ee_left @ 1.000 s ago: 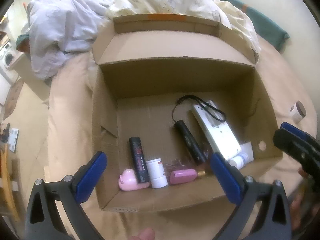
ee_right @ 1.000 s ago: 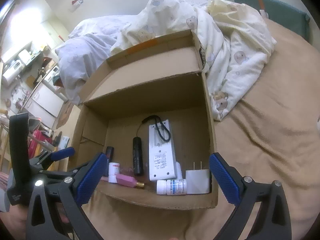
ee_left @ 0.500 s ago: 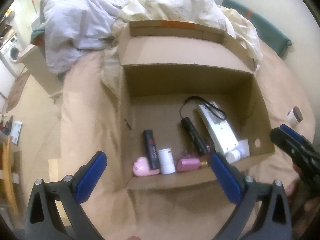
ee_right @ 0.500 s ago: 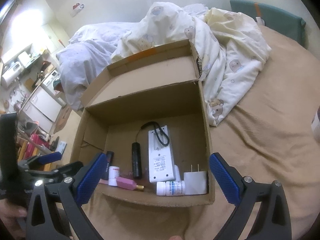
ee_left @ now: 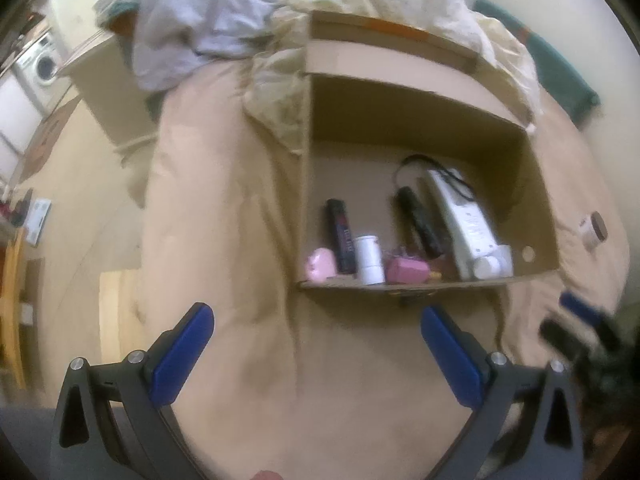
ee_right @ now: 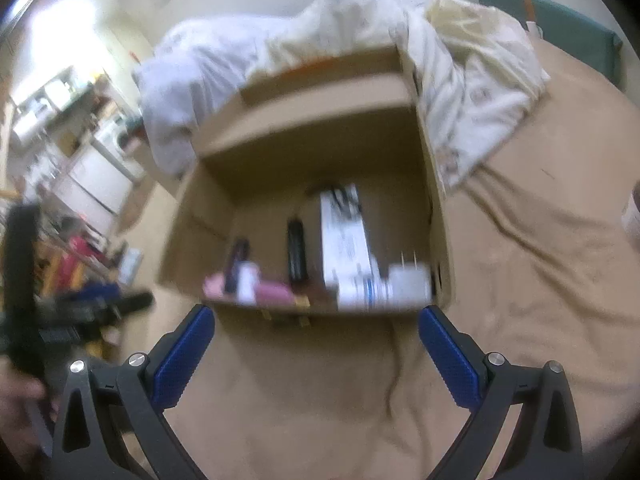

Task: Organize rigid objects
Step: 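Withdraw both grippers from the box toward the batteries, then grasp an AA battery with the right gripper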

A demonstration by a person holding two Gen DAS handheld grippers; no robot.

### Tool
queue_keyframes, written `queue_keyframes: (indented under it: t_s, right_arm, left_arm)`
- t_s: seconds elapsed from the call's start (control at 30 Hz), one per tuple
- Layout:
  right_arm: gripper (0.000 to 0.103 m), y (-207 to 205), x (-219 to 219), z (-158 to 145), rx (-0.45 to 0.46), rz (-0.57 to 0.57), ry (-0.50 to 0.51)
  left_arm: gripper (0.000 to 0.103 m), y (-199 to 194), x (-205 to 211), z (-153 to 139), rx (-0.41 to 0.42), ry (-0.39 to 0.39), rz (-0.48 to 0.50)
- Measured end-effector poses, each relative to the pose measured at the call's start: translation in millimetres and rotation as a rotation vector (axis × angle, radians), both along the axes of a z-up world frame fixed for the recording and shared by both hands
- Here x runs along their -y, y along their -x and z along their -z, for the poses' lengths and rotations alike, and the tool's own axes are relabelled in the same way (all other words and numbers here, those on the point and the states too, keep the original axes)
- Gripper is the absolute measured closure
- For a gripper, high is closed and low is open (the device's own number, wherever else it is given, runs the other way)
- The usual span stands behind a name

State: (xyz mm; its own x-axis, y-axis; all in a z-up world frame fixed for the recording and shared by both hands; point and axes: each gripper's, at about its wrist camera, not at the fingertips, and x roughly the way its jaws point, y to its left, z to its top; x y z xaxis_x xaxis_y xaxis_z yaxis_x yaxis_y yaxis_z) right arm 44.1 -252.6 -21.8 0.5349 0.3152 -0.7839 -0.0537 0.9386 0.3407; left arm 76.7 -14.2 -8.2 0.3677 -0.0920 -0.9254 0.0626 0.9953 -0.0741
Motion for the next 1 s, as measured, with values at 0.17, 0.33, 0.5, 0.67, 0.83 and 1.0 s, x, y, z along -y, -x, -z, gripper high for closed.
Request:
queue_keyframes:
  t_s: [0.17,0.33,0.5,0.67,0.83,1.0]
  right_arm:
    - [0.0,5.0,-26.5,38.0,-0.148,-0.086,0.077]
    - [0.013,-7.4,-53.7,68.4,-0.217,-0.156,0.192]
    - [0.013,-21.6,-73.0,84.6,-0.224,-0.132,0.151]
    - [0.013,-35.8,-103.8,101.0,-0.178,-0.151,0.25]
    - [0.013,-41.1,-116.5,110.1,-0.151,-0.145,0.301]
    - [0.029,-36.4,-124.4,110.9,-0.151,-0.157,0.336]
  left_arm:
    - [0.0,-2.0,-17.8,-0.6,-0.031,0.055,-0.082]
    - [0.0,-4.2,-30.5,-7.3,-0.015,0.071,-0.15]
    - [0.0,-9.2,-25.0,-5.0,-0.042,0.084,-0.135]
    - [0.0,-12.2,-20.0,-3.0,-0.036,0.041,-0.124]
    - [0.0,-15.3,-22.6,1.1,-0.057,0.056,-0.136]
    - [0.0,-16.0,-21.4,-2.6,-0.037,0.063,-0.144]
